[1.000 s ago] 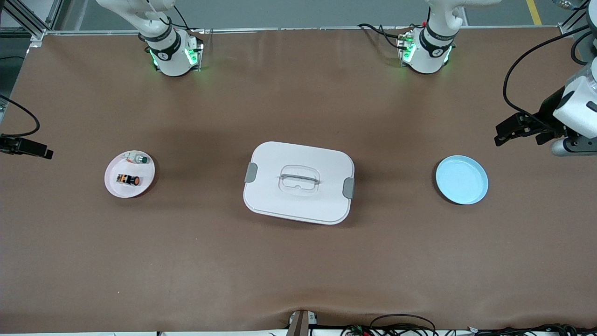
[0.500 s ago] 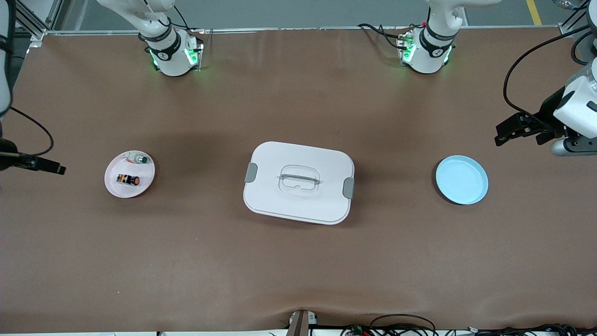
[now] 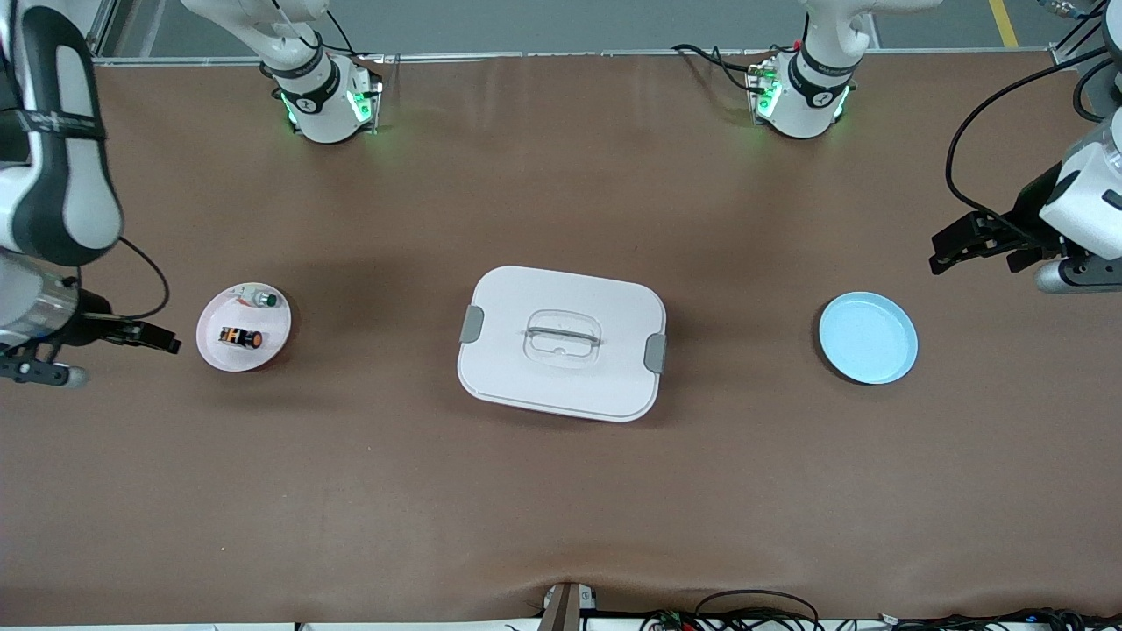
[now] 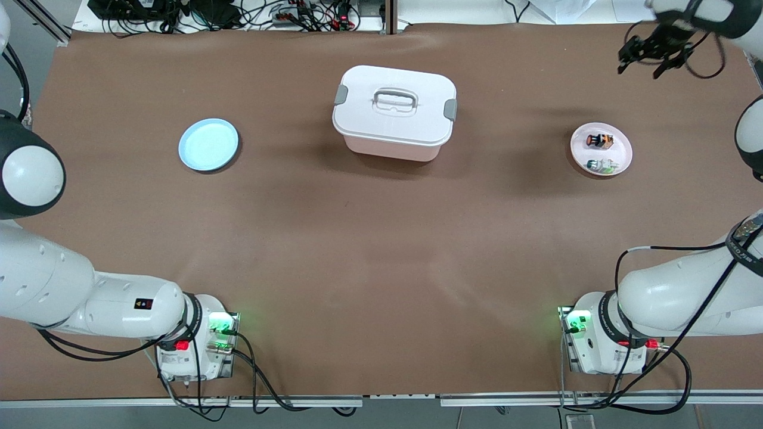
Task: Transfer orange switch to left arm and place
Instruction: 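Move the right gripper down over the orange switch on the pink plate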
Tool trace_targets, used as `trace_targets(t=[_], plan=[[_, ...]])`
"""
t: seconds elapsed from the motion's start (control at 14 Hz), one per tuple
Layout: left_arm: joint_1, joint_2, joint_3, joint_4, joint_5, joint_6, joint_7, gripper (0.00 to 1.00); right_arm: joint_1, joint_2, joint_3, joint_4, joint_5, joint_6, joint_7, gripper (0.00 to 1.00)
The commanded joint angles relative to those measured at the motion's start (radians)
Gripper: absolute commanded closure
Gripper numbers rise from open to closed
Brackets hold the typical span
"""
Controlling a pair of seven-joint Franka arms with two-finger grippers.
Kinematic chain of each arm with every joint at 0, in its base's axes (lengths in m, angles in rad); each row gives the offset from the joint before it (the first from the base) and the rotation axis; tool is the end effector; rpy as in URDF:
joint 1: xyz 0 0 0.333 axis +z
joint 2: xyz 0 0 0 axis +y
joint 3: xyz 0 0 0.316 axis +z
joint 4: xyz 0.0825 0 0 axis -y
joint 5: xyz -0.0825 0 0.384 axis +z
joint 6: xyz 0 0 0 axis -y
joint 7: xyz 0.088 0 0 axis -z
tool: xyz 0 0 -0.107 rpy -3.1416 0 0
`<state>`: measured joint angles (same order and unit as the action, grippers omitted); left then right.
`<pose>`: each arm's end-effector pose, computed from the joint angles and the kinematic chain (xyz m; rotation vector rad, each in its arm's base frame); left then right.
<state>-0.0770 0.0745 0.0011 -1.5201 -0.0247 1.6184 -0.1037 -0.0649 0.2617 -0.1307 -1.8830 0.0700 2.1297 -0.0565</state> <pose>0.5803 -0.0467 0.6105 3.1144 0.0447 0.0335 0.6047 -0.1126 0.3707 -3.1033 0.2682 0.0140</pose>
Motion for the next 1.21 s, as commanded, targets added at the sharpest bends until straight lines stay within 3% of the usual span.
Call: trace_targets(t=[0.0,0.14,0.57,1.14], plan=[[-0.001,0.007,0.0,0.021,0.005,-0.017,0.012,0.0,0.014,-0.004,-0.001,-0.099,-0.038,0.116,0.0,0.0],[0.0,0.007,0.0,0.021,0.005,-0.017,0.012,0.0,0.016,-0.002,-0.001,-0.157,-0.09,0.188,0.001,0.0],[0.003,0.007,-0.001,0.021,0.005,-0.017,0.012,0.0,-0.001,0.002,0.0,-0.304,-0.088,0.378,0.003,0.0],[0.003,0.007,0.0,0.021,0.005,-0.017,0.012,0.0,-0.003,0.082,0.005,-0.314,-0.076,0.432,0.001,0.0]])
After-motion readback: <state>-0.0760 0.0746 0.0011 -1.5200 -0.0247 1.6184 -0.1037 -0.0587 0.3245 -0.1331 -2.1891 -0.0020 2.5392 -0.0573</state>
